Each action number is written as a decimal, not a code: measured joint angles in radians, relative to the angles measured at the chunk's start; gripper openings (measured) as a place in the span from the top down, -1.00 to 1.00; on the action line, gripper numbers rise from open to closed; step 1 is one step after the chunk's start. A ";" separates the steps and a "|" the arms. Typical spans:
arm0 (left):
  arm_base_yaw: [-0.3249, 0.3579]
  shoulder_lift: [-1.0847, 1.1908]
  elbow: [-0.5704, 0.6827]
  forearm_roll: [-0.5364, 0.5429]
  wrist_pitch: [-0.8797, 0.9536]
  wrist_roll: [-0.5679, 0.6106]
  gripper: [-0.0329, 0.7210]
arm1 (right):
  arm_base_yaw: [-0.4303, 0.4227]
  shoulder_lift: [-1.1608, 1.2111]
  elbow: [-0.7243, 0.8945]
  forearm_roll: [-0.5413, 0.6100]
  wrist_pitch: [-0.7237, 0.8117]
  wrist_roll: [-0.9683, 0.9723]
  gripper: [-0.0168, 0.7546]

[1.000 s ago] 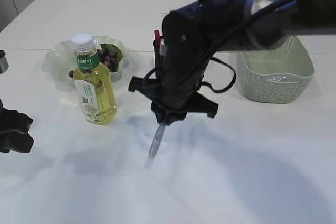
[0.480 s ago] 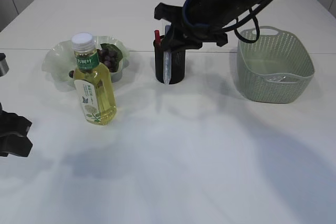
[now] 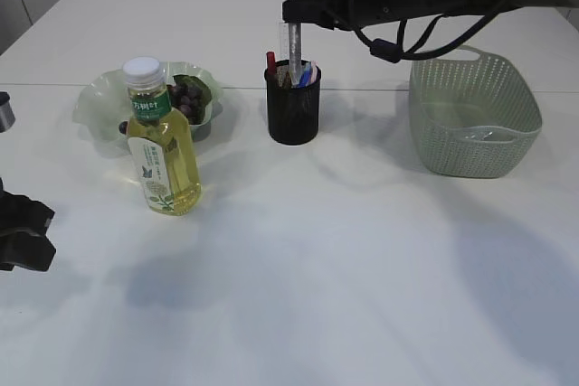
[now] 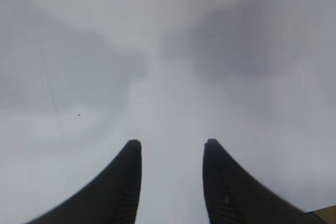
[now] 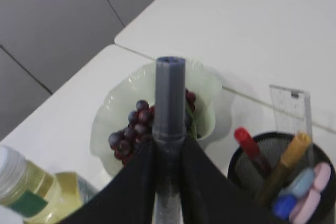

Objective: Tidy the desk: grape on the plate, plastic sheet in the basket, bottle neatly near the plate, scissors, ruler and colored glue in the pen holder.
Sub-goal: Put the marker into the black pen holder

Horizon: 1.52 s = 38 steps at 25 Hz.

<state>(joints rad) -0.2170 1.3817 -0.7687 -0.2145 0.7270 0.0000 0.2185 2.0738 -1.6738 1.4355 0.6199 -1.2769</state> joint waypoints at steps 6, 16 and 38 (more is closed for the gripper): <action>0.000 0.000 0.000 -0.003 0.002 0.000 0.15 | 0.000 0.102 -0.047 0.314 -0.032 -0.389 0.63; 0.000 0.000 0.000 -0.003 0.012 0.000 0.15 | 0.000 0.252 -0.198 0.351 -0.038 -0.633 0.63; 0.000 0.000 0.000 -0.012 0.095 0.000 0.15 | -0.002 0.115 -0.212 -0.342 -0.013 0.376 -0.18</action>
<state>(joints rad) -0.2170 1.3817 -0.7687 -0.2265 0.8217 0.0000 0.2164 2.1893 -1.8859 1.0932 0.6064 -0.9005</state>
